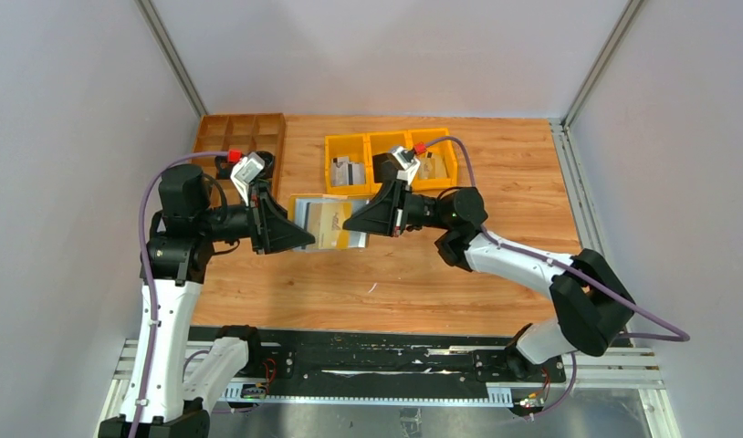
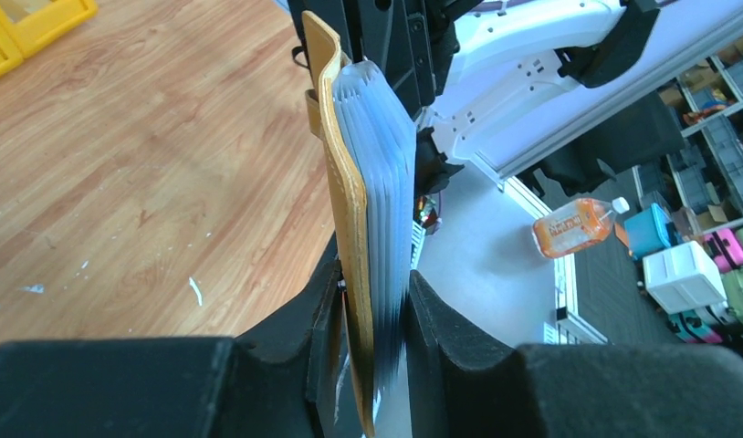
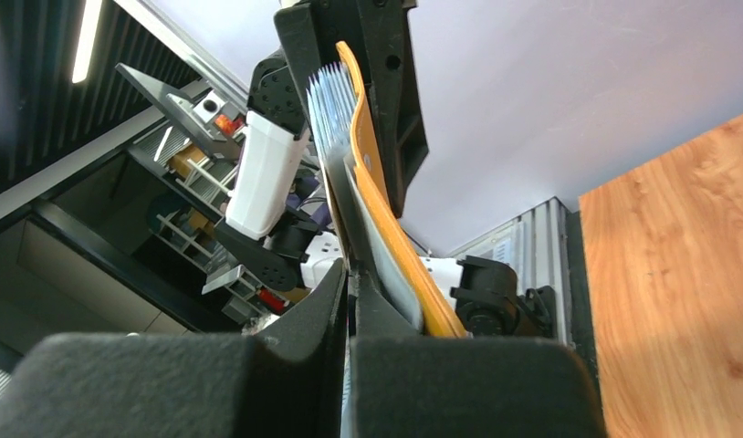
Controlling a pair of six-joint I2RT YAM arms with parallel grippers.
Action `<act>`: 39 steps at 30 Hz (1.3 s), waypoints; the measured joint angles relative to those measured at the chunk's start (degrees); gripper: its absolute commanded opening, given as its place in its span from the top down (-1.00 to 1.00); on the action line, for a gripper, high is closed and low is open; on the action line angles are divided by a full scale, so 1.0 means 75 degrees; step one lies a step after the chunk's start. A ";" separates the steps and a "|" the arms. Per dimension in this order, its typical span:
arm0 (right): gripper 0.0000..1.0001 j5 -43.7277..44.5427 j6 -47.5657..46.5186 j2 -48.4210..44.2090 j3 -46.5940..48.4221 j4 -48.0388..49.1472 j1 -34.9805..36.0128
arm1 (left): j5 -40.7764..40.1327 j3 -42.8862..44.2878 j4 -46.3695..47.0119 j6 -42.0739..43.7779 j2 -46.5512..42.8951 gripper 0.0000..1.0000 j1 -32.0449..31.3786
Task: Take the credit cards out of the card holder
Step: Remove the credit card from the card holder, then place the credit card in the storage box.
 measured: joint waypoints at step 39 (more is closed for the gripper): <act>1.00 0.2352 -0.7530 0.6024 0.8719 -1.2636 -0.4878 | -0.2092 0.0087 -0.0956 0.1297 0.0641 1.00 0.0000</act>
